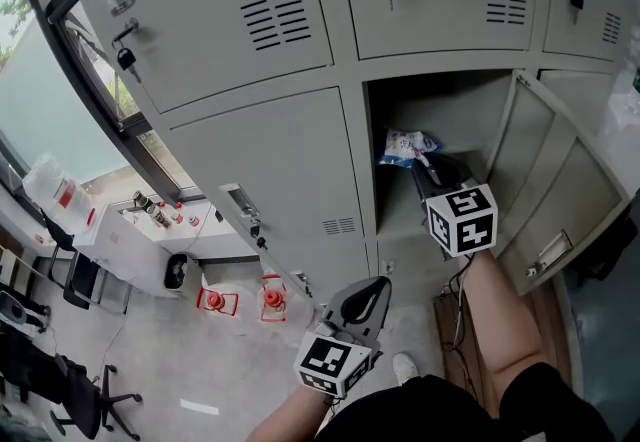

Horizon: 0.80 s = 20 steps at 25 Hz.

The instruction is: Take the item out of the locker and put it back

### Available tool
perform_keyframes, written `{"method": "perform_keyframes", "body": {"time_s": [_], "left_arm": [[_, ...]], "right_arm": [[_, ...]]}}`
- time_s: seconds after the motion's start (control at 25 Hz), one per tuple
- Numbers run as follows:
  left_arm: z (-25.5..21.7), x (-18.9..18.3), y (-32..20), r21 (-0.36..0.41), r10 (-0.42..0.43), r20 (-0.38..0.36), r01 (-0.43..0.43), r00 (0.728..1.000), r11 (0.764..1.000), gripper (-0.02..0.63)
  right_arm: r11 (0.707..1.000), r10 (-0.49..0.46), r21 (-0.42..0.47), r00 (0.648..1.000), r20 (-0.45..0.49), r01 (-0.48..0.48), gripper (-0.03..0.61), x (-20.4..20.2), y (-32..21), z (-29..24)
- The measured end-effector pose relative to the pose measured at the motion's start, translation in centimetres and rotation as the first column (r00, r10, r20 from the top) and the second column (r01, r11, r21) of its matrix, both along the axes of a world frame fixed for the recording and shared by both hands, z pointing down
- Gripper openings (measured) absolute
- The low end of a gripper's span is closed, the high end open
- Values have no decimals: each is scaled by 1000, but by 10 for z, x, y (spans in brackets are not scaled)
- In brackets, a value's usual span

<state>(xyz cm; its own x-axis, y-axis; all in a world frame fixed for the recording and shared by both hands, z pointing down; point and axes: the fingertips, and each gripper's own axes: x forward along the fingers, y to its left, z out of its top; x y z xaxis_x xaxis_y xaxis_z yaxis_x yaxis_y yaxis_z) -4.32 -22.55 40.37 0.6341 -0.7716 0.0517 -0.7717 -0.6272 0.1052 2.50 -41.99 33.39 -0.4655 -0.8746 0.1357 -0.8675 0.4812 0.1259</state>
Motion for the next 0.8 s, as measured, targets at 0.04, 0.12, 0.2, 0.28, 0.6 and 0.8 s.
{"method": "perform_keyframes", "body": {"time_s": [0.04,0.12,0.2,0.28,0.6,0.8], "left_arm": [[0,-1,5,-2,0,-4,-1,1000,1000,20],[-1,-2,14,-7,1,-11,-1,1000,1000,20],[-1,-3,24,-8,6,-12,-6,1000,1000,20],[-1,-4,35,-10,13,-14,-14,1000,1000,20],[8,-16,79,-23,27,-11,-28,1000,999,20],[11,-23,102,-25,35,-5,-35,999,999,20]], "right_arm": [[1000,3,2,1000,0,-3,126,1,6,0],[1000,8,6,1000,1,-8,126,2,19,-1],[1000,12,9,1000,3,-12,126,3,34,-1],[1000,14,7,1000,7,-14,126,3,49,-1],[1000,11,-11,1000,28,-11,126,0,126,18],[999,22,-47,999,42,-20,126,3,174,39]]}}
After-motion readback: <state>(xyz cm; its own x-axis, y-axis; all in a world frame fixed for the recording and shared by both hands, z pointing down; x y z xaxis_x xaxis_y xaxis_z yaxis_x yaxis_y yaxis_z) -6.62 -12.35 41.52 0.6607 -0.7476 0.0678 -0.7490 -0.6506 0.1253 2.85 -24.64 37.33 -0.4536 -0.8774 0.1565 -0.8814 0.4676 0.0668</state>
